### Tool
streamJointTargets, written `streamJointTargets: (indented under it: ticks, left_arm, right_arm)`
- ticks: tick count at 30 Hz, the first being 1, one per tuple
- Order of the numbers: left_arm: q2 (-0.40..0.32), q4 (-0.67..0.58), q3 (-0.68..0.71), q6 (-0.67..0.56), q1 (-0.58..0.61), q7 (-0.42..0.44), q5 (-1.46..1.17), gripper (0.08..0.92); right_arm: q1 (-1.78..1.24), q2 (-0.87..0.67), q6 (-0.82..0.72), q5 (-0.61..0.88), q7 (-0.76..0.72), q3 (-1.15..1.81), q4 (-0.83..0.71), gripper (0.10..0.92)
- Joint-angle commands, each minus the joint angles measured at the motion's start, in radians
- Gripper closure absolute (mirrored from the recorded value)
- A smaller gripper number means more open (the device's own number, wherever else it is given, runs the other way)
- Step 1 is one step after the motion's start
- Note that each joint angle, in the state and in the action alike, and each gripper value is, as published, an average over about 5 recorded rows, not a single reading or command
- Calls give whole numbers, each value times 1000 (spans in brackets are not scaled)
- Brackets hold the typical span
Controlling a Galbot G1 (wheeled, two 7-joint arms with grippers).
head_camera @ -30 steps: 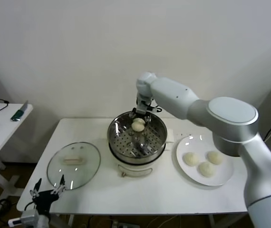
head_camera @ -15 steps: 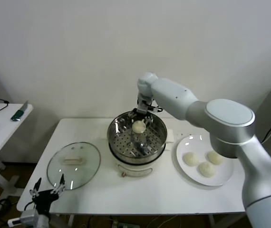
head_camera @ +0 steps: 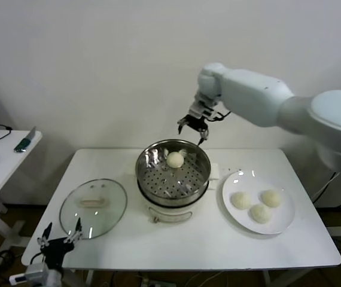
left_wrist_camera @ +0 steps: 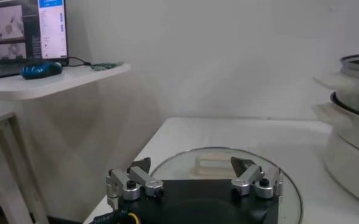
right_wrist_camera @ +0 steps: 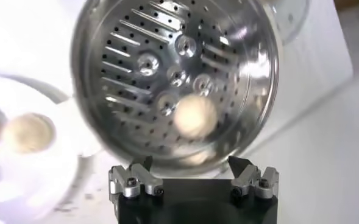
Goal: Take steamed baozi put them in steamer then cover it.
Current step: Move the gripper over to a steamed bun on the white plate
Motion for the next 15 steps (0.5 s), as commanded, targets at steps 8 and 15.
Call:
streamJointTargets:
  ticks: [8,15]
  left_arm:
    - [-1,-2,6,-1,-5,-1,0,177]
    - [-2,2,12,-3,0,0,11,177]
  right_arm:
    - [8,-494,-598,246,167,-153,454,203]
    - [-138,-536,-645,124,174,-76,469,203]
